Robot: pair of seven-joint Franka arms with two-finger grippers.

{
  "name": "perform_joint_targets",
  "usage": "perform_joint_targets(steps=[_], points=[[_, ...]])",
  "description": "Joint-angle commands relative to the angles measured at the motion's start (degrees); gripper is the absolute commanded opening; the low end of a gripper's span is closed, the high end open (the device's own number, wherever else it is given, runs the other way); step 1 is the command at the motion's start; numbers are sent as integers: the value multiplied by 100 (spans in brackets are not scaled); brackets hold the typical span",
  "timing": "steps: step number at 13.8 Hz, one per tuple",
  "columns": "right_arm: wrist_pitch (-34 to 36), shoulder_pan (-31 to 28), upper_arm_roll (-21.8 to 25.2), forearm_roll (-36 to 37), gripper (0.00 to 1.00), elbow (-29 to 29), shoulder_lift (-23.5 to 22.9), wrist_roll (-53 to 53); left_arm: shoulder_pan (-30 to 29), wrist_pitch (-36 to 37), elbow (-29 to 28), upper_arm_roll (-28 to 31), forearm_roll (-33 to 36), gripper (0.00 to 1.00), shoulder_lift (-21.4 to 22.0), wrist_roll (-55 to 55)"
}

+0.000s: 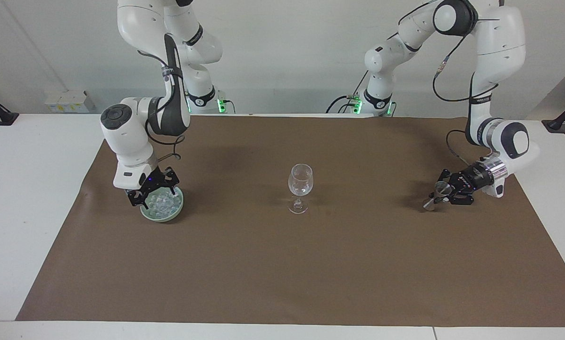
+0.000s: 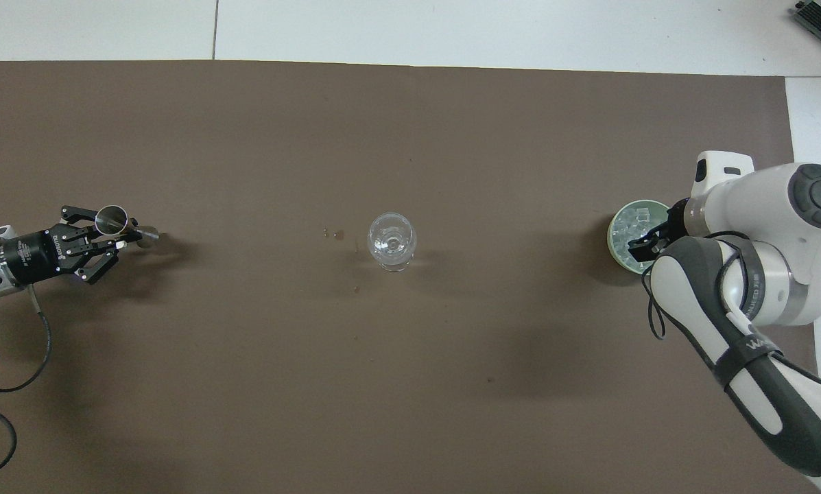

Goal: Pour wine and add ice with both arms
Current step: 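Close the right gripper on an ice cube in the green bowl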

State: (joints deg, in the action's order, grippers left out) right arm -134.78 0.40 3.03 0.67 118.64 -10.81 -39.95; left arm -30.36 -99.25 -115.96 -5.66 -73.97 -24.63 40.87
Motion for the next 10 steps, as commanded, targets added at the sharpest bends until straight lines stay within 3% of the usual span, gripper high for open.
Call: perform_joint_targets(steps=[1, 10], points=[[-276, -57, -13, -93, 86, 150, -8, -171, -137, 187, 135, -49, -83, 0, -130, 141], [-206, -57, 136, -84, 71, 309, 18, -267, -225, 274, 337, -40, -74, 0, -446, 202]])
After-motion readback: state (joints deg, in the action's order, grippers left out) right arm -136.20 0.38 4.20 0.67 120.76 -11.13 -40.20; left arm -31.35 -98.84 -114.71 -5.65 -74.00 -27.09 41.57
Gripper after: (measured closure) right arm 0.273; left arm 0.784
